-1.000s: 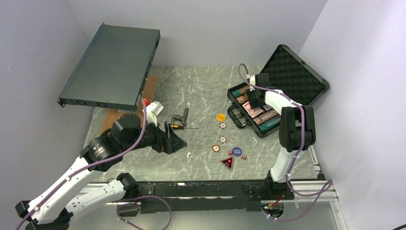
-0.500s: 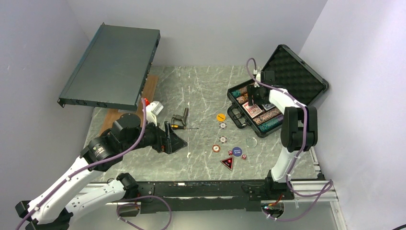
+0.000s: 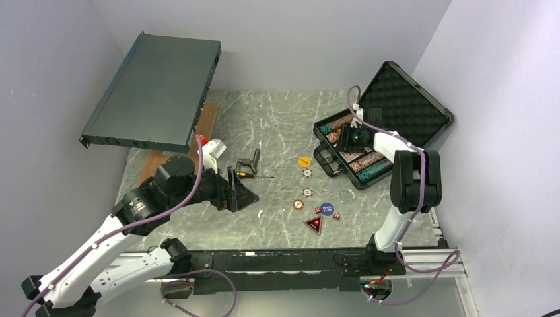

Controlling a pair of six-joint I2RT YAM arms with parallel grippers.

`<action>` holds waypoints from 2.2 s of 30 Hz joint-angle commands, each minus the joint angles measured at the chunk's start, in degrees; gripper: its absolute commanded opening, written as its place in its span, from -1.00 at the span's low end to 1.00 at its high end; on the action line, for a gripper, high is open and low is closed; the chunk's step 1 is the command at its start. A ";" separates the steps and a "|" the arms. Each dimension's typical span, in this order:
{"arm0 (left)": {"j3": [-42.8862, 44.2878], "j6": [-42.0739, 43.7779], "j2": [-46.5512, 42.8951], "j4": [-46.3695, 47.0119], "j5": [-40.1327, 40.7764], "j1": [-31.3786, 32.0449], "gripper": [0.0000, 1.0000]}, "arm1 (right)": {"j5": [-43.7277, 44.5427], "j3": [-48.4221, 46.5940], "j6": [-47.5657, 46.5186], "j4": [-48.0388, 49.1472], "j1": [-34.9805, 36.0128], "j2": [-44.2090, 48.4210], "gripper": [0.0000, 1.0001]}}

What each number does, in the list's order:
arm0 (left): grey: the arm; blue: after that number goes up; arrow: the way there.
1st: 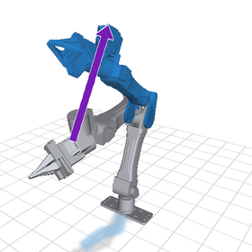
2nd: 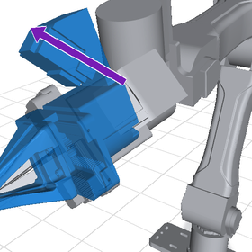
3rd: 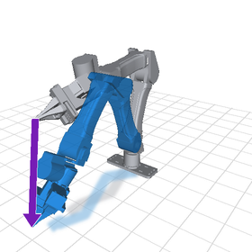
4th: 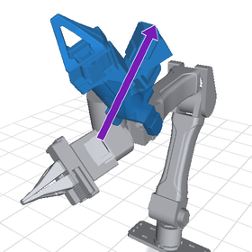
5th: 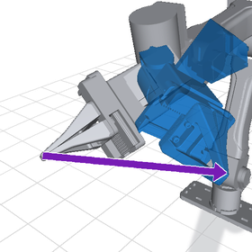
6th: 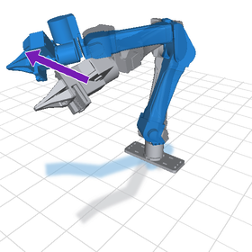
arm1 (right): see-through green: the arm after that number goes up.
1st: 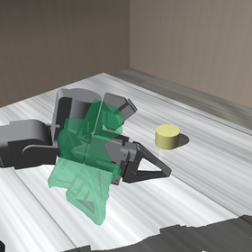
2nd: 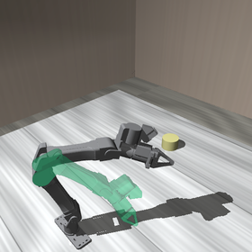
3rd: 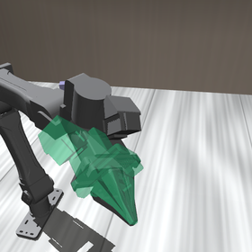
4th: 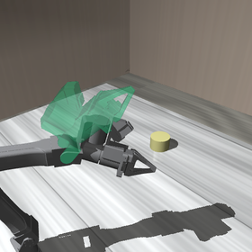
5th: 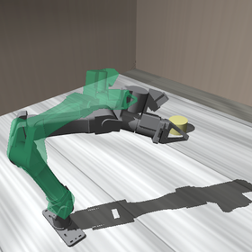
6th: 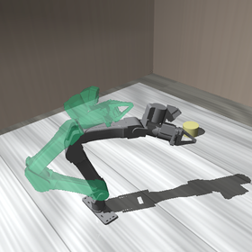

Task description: Pack up texas hold em set

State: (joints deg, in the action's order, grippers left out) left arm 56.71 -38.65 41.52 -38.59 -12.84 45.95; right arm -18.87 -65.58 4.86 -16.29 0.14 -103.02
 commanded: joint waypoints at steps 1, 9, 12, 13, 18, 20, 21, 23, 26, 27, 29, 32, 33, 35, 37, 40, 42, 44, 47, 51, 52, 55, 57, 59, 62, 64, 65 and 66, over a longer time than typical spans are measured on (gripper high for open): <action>1.99 -0.59 0.74 2.65 -1.56 0.08 0.99 | -3.74 1.40 2.64 2.12 0.12 0.69 -0.06; 1.99 -1.00 0.53 2.67 -1.33 0.05 0.99 | 4.10 -6.87 -0.62 -2.86 -3.13 3.22 0.20; 2.49 -0.82 0.86 2.47 -1.48 0.07 0.99 | 6.44 -9.72 -2.36 -5.04 -4.13 1.32 0.23; 2.60 -0.81 0.74 2.44 -1.41 0.09 0.99 | 6.26 -9.97 -2.77 -4.95 -4.49 0.76 0.23; 2.43 -0.81 0.55 2.25 -1.27 0.10 0.99 | 1.80 -8.32 -1.15 -2.89 -5.84 -1.66 0.15; 2.39 -0.79 0.56 2.03 -1.30 0.06 0.99 | -1.07 -6.06 -0.14 -1.36 -5.82 -1.89 0.07; 2.28 -0.78 0.50 1.94 -1.28 0.08 0.99 | -2.58 -5.05 0.45 -0.35 -5.83 -2.03 0.04; 2.07 -0.89 0.25 1.91 -1.14 0.10 0.99 | -4.99 -3.12 1.73 1.03 -5.88 -2.17 -0.07; 1.76 -1.07 -0.07 2.10 -1.16 0.09 0.99 | -10.45 -0.15 3.94 3.36 -5.85 -1.57 -0.26; 1.58 -1.23 -0.12 2.19 -1.14 0.02 0.99 | -11.96 1.08 4.95 4.35 -5.88 -1.13 -0.27; 1.49 -1.36 -0.22 2.35 -1.16 0.07 0.99 | -12.46 2.14 6.26 4.77 -5.86 -0.71 -0.32; 1.56 -1.43 -0.21 2.33 -1.14 0.09 0.99 | -10.72 2.46 6.80 4.92 -5.94 -1.11 -0.27; 1.47 -1.57 -0.31 2.44 -1.16 0.06 0.99 | -9.69 1.82 6.11 4.37 -5.94 -1.55 -0.22; 1.37 -1.60 -0.39 2.54 -1.10 0.06 0.99 | -8.20 -0.30 3.22 2.95 -5.78 -1.41 -0.19; 1.38 -1.61 -0.33 2.34 -0.97 0.10 0.99 | -4.23 -2.86 1.35 0.43 -5.29 -0.49 -0.08; 1.55 -1.61 -0.12 1.83 -0.76 0.07 0.99 | 2.76 -5.78 -0.25 -3.38 -3.30 2.20 0.19; 1.56 -1.67 -0.03 1.56 -0.25 0.09 0.99 | 7.14 -6.16 0.06 -4.80 -1.04 5.33 0.43; 1.36 -2.06 -0.16 1.51 0.28 0.10 0.99 | 12.95 -5.90 0.35 -6.31 2.15 9.23 0.74; 0.61 -3.07 -0.58 1.11 0.86 0.09 0.99 | 21.59 -6.22 -0.50 -10.34 7.83 15.54 1.00; -1.75 -4.32 -2.32 1.10 1.47 0.04 0.99 | 24.82 -2.23 4.22 -13.69 14.78 24.51 1.00; -2.49 -4.62 -2.87 1.33 1.54 0.05 0.99 | 22.88 -0.50 7.01 -14.18 15.38 27.11 1.00; -4.56 -5.15 -4.14 1.36 1.63 0.10 0.99 | 15.92 5.02 19.95 -16.16 15.34 33.91 1.00; -5.60 -5.20 -4.44 1.37 1.38 0.08 0.99 | 6.68 8.56 21.11 -17.56 15.39 37.24 1.00; -6.51 -5.16 -4.82 1.64 1.12 0.09 0.99 | 4.06 12.61 24.14 -19.73 15.41 40.39 1.00; -7.43 -5.04 -5.76 1.76 0.83 0.09 0.99 | 4.06 18.70 28.83 -22.14 14.92 44.83 1.00; -8.02 -4.90 -6.60 1.87 1.11 0.09 0.99 | 8.06 22.04 32.38 -24.29 14.80 47.36 1.00; -8.26 -4.87 -7.05 2.00 1.34 0.10 0.99 | 11.60 22.71 34.15 -26.56 14.72 48.20 0.99; -8.35 -4.78 -7.34 1.92 1.27 0.10 0.99 | 14.67 23.09 35.56 -28.78 14.71 48.94 0.96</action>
State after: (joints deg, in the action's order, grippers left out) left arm 48.66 -42.98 36.21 -38.04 -12.12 45.95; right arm -10.79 -44.58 30.72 -36.93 15.38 -58.04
